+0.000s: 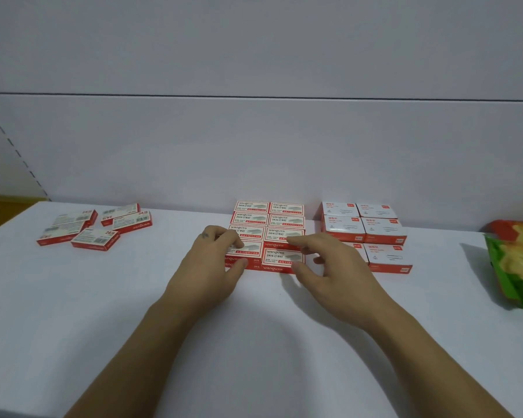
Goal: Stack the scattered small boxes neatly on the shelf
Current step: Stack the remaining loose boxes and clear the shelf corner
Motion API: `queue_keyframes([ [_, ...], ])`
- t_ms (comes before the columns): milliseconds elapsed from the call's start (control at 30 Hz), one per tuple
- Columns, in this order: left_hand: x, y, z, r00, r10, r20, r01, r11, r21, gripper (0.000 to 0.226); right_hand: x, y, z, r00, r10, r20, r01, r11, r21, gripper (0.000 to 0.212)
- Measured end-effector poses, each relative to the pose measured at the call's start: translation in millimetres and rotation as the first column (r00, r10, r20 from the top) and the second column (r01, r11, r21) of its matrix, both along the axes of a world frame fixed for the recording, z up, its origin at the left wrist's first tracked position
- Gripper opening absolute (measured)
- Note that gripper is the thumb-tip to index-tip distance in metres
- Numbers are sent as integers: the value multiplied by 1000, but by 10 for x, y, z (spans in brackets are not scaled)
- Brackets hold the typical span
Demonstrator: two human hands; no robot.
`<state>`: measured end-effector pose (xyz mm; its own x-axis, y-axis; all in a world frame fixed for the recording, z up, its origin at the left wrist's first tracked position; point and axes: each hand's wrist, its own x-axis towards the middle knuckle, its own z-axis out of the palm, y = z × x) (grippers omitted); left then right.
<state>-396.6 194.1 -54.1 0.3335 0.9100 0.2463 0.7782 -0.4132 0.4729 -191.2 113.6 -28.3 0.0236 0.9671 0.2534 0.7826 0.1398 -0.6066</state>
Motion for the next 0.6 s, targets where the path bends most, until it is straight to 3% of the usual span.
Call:
queue_keyframes([
  [500,21,-9,101,999,12,-53,-15,998,-64,21,-116,30,-17,998,39,47,-39,999,6,41],
  [600,23,-33,148,991,9,-131,-15,999,-44,33,-172,73,53,993,37,110,-40,999,28,49],
])
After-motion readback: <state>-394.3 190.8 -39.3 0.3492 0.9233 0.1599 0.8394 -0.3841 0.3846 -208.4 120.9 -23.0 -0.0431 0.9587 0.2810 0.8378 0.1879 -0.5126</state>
